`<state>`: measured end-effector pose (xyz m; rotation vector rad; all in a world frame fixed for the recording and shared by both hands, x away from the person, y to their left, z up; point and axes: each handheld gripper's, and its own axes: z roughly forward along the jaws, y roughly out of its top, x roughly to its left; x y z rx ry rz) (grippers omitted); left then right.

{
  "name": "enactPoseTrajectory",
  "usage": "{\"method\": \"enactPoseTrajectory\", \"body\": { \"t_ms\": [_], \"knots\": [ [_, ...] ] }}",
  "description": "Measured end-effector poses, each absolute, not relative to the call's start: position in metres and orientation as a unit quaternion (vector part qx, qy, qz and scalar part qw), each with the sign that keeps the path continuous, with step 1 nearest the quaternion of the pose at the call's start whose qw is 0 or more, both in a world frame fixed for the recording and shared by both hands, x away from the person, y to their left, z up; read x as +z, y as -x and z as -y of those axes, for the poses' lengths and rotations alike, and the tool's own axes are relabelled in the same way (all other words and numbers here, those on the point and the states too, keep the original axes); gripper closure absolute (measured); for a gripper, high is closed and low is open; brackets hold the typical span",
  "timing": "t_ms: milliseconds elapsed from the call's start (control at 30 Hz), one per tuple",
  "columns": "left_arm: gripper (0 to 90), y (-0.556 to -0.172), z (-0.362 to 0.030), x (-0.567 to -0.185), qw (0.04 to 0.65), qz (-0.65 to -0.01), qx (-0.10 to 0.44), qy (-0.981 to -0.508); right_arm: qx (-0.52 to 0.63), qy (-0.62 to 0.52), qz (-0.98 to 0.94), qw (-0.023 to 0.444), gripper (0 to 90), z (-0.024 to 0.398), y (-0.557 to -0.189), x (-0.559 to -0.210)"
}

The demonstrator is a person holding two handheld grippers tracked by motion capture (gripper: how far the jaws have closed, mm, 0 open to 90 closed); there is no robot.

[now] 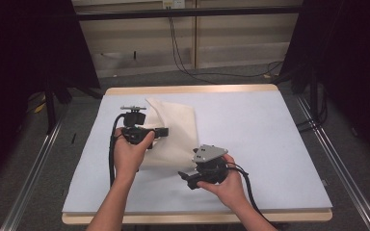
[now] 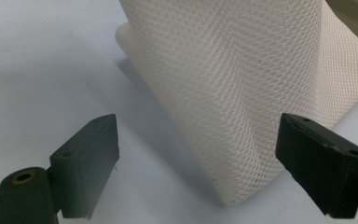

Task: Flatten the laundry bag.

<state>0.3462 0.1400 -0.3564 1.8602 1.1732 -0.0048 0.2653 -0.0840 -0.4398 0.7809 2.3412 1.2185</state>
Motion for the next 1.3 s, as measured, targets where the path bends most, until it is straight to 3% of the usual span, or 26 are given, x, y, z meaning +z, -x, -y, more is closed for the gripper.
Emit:
{"method": "enactPoseTrajectory", "body": {
  "t_ms": [367,967,1300],
  "knots": [
    [85.4,-0.350,-0.126,-0.352,0.461,-0.464,-0.012,-0.757,0.444,-0.279,-0.828,0.199,12.8,0.074,-0.275,-0.442],
    [84.9,-0.357,-0.061,-0.337,0.453,-0.420,-0.014,-0.786,0.430,-0.333,-0.811,0.215,11.9,0.153,-0.259,-0.448],
    [83.9,-0.359,-0.045,-0.336,0.456,-0.406,-0.015,-0.792,0.442,-0.347,-0.797,0.220,12.1,0.125,-0.264,-0.446]
  ]
}}
